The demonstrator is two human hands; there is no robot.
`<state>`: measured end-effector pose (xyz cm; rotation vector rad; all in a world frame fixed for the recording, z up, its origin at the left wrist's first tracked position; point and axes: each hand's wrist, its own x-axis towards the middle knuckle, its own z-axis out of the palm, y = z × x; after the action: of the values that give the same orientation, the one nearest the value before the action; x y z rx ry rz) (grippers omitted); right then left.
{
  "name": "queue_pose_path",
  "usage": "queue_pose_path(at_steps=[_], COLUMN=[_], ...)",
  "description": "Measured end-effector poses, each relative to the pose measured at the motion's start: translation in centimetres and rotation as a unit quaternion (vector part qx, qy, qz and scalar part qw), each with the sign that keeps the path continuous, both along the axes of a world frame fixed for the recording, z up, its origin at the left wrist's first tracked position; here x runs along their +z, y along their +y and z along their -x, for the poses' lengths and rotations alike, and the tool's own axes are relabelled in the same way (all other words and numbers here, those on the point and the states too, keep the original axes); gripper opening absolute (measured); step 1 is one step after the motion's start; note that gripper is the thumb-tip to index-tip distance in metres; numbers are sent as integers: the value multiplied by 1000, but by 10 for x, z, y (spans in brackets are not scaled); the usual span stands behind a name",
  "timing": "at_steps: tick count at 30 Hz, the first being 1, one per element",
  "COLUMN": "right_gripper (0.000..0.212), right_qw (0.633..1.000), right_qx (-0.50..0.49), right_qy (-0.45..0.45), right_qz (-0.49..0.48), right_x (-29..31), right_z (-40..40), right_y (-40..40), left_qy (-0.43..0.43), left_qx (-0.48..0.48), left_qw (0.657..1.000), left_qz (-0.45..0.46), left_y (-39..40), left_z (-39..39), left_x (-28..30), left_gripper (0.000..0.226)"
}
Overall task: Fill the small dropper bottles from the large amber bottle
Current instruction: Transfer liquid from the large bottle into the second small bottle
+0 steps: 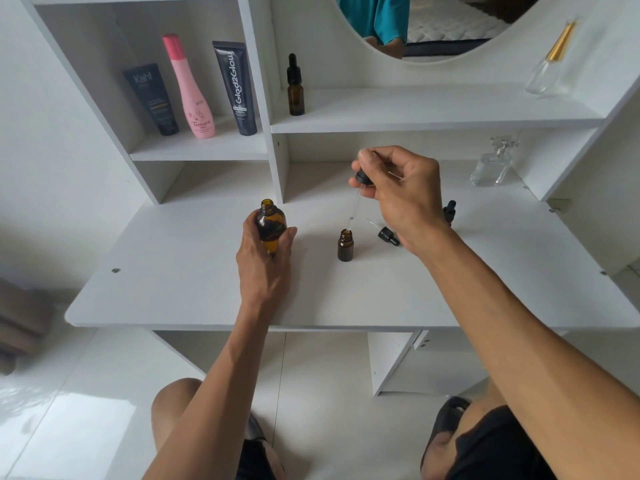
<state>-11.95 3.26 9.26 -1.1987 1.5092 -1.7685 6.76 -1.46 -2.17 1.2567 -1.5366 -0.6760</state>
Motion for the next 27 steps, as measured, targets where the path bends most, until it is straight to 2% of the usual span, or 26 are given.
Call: queue_pose_path(at_steps=[27], right_gripper=[16], right_qw=[997], right_qx=[6], right_qy=[74], right_qz=[-26], right_x=[-4], right_z=[-7], right_y=[0], left_qy=[-3], left_qx=[-1], left_qw=[1000], left_qz=[-6], left_y=[3], left_z=[0], left_x=[3], left_gripper=[49])
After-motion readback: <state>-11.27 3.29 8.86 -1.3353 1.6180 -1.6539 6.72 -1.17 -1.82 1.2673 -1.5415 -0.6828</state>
